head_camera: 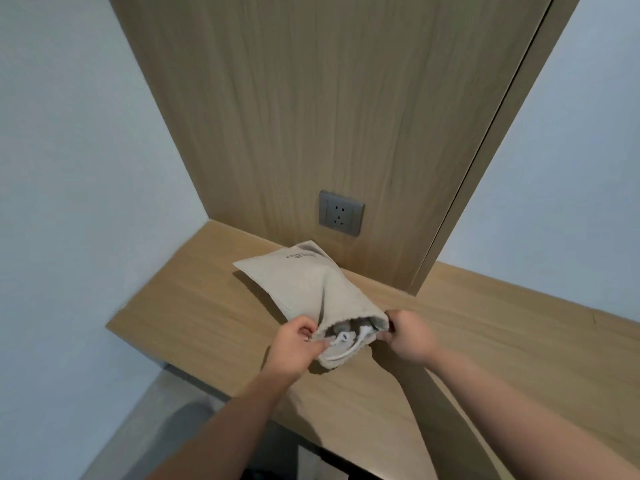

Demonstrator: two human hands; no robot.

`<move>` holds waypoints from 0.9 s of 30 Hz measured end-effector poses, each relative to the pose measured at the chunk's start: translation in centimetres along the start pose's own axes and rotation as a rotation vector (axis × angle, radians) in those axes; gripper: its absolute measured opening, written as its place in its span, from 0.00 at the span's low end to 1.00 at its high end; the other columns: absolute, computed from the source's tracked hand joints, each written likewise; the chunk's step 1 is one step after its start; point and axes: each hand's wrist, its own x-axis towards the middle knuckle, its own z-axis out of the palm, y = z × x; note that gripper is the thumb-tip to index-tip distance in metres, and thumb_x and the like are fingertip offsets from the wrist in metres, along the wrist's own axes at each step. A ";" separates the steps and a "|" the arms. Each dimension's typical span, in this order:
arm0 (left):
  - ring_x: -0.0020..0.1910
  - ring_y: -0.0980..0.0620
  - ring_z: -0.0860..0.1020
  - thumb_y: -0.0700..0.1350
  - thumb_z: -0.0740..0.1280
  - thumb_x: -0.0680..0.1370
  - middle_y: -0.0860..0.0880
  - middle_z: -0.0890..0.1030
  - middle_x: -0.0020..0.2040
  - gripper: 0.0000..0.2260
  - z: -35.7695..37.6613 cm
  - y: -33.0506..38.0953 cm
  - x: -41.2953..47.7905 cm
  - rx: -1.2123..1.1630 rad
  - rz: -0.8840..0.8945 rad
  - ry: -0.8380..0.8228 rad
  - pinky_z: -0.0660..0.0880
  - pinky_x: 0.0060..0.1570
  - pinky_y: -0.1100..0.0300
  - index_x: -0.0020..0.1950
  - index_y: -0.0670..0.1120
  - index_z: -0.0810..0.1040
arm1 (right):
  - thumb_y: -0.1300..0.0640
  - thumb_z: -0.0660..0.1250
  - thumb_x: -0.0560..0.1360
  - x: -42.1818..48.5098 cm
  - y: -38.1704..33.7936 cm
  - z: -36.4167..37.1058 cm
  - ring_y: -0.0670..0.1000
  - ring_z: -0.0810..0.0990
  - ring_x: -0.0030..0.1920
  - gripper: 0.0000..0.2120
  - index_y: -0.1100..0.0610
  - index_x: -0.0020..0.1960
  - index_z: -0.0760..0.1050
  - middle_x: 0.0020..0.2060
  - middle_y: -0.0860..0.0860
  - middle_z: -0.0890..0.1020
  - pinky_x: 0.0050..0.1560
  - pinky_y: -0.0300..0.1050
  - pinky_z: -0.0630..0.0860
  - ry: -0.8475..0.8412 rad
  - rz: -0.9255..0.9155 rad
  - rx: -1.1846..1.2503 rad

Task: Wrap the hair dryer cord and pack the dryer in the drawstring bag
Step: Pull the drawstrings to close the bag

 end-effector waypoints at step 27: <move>0.20 0.55 0.72 0.45 0.75 0.70 0.48 0.77 0.23 0.09 -5.9 19.1 2.8 0.036 0.271 0.294 0.70 0.30 0.63 0.31 0.45 0.81 | 0.57 0.64 0.68 -2.8 -2.0 -19.4 0.55 0.67 0.28 0.13 0.67 0.33 0.74 0.25 0.55 0.69 0.30 0.43 0.64 0.634 0.204 0.271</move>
